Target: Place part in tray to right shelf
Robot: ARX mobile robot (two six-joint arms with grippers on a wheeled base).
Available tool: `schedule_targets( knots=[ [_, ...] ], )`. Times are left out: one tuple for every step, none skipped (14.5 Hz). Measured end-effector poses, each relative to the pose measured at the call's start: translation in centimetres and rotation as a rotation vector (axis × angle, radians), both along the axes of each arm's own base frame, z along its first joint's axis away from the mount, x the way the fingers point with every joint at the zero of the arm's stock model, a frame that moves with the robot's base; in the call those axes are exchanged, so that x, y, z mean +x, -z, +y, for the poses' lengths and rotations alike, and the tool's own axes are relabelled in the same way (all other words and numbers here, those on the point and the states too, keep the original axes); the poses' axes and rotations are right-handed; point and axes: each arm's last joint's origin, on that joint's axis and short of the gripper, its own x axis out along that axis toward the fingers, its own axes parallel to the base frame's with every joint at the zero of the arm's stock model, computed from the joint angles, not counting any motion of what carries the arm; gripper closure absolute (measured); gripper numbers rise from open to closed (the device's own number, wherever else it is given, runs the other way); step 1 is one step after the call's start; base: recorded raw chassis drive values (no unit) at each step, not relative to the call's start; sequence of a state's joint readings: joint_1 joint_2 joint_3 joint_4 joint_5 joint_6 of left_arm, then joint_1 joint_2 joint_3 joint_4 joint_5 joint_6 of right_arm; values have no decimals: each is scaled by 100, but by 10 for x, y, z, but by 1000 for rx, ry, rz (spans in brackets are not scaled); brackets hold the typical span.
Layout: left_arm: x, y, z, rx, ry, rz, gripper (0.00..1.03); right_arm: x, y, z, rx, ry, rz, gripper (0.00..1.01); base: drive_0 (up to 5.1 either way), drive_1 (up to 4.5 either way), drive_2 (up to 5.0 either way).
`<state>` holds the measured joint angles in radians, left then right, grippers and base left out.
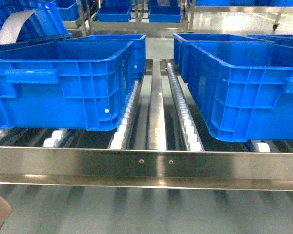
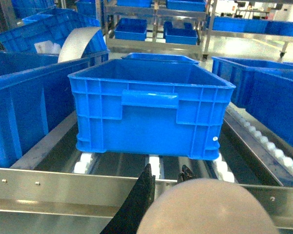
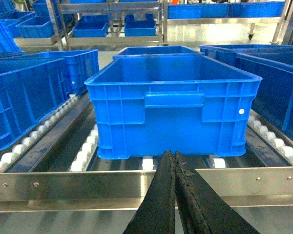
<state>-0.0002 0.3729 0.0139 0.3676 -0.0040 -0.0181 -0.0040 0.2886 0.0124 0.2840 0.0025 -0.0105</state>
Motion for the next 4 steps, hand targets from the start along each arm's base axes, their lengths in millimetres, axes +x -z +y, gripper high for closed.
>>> schedule_targets(
  knots=[
    [-2, 0, 0, 0, 3, 4, 91, -2, -1, 0, 0, 0, -8, 99, 0, 0, 0],
    [-4, 0, 0, 1, 4, -2, 91, -3, 0, 0, 0, 0, -6, 99, 0, 0, 0],
    [-6, 0, 0, 1, 3, -3, 91, -5, 0, 0, 0, 0, -3, 99, 0, 0, 0],
    [-9, 0, 0, 1, 4, 1, 91, -7, 0, 0, 0, 0, -6, 99, 0, 0, 0]
  ],
)
